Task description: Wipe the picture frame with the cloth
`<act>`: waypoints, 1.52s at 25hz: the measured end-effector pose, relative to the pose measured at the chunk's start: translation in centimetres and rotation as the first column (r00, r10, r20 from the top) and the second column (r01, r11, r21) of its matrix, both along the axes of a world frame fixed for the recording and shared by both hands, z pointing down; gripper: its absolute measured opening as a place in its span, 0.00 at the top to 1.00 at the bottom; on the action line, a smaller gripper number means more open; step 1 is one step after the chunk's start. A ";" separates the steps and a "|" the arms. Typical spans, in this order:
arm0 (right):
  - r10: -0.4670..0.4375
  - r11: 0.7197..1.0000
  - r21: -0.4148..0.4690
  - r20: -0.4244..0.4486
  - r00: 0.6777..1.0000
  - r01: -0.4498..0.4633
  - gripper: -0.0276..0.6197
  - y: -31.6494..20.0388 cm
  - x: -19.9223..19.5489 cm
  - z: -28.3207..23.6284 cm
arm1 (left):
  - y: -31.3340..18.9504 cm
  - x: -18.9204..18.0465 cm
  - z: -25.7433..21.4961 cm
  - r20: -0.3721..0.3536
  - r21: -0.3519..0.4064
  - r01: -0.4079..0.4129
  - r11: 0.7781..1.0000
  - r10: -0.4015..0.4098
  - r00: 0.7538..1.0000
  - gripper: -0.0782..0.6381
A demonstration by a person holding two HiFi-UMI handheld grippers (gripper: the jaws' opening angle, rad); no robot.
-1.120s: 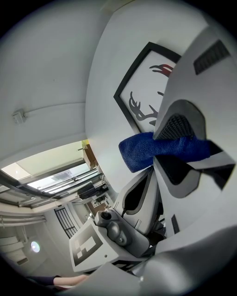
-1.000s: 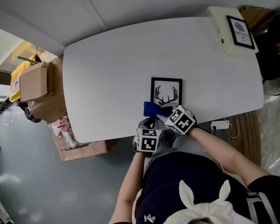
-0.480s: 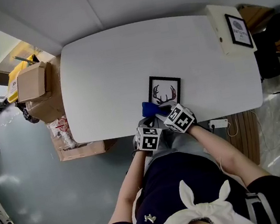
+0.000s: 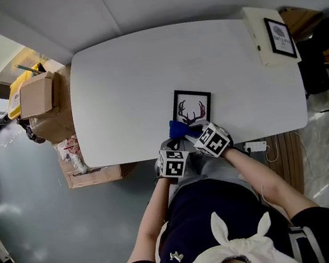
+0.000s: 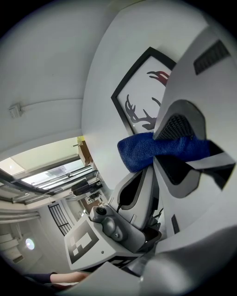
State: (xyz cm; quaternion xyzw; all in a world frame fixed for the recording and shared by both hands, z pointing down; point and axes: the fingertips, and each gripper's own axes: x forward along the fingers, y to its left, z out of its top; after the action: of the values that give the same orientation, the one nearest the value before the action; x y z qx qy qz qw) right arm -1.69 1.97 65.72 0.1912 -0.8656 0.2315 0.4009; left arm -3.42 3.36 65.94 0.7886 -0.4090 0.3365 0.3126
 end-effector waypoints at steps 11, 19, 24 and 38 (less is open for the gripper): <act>0.010 1.000 -0.007 -0.007 1.000 -0.010 0.81 0.4 1.4 -0.1 | 0.0 0.0 0.0 0.002 -0.001 0.008 1.000 -0.008 1.000 0.89; 0.019 1.000 -0.004 -0.007 1.000 -0.019 0.81 0.4 1.5 0.0 | 0.0 0.0 -0.1 0.009 0.007 0.019 1.000 -0.019 1.000 0.89; 0.019 1.000 -0.002 -0.010 1.000 -0.019 0.81 0.3 1.4 0.1 | 0.2 1.0 -0.3 -0.022 -0.005 -0.014 1.000 0.014 1.000 0.89; 0.026 1.000 0.007 -0.012 1.000 -0.026 0.81 0.0 1.4 0.2 | 0.3 1.7 0.1 0.018 -0.035 -0.061 0.998 0.061 0.998 0.89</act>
State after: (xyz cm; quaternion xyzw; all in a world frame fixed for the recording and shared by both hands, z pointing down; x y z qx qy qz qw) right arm -0.25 1.97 65.92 0.2053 -0.8614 0.2326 0.4021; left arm -1.73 3.66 66.07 0.7919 -0.3819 0.3604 0.3119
